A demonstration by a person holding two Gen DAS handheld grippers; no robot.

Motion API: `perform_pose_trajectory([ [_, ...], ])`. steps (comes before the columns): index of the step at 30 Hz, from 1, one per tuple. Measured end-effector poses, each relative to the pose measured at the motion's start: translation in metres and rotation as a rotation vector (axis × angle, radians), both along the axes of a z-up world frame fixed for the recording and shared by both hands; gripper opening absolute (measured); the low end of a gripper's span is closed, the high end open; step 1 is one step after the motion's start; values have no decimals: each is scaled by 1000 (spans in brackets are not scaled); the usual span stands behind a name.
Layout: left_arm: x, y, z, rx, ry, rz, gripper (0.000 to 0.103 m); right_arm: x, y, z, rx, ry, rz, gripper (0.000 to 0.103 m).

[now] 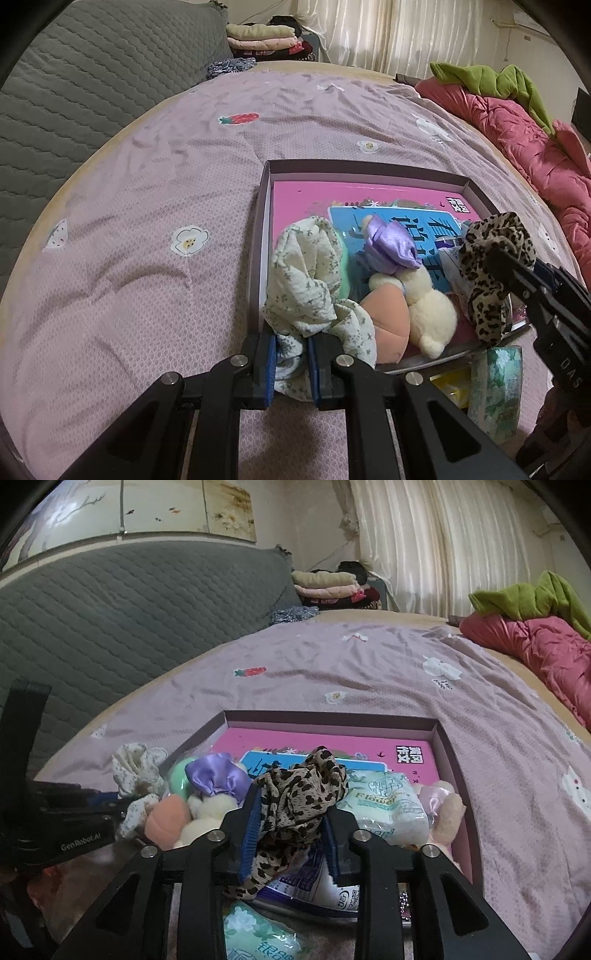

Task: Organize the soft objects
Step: 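Lower the scrunchie into the box with the left tool while the right tool lowers the leopard cloth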

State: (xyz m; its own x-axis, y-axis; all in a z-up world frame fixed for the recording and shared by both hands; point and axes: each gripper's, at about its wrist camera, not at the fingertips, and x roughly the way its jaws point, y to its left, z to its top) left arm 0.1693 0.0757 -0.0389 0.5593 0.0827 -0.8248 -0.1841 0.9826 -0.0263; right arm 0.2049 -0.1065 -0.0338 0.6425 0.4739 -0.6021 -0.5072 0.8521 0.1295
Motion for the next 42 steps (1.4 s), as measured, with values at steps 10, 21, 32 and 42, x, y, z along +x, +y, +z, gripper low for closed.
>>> perform_pose_trajectory([
  [10, -2, 0, 2, -10, -2, 0, 14, -4, -1, 3, -34, -21, -4, 45],
  [21, 0, 1, 2, -15, 4, 9, 14, -14, -3, 12, -98, -94, -20, 67],
  [32, 3, -1, 5, -3, 9, 10, 14, -15, -20, 25, -65, -139, -67, 70],
  [42, 2, -2, 9, -13, 10, 12, 18, -19, -30, 33, -51, -162, -88, 70],
])
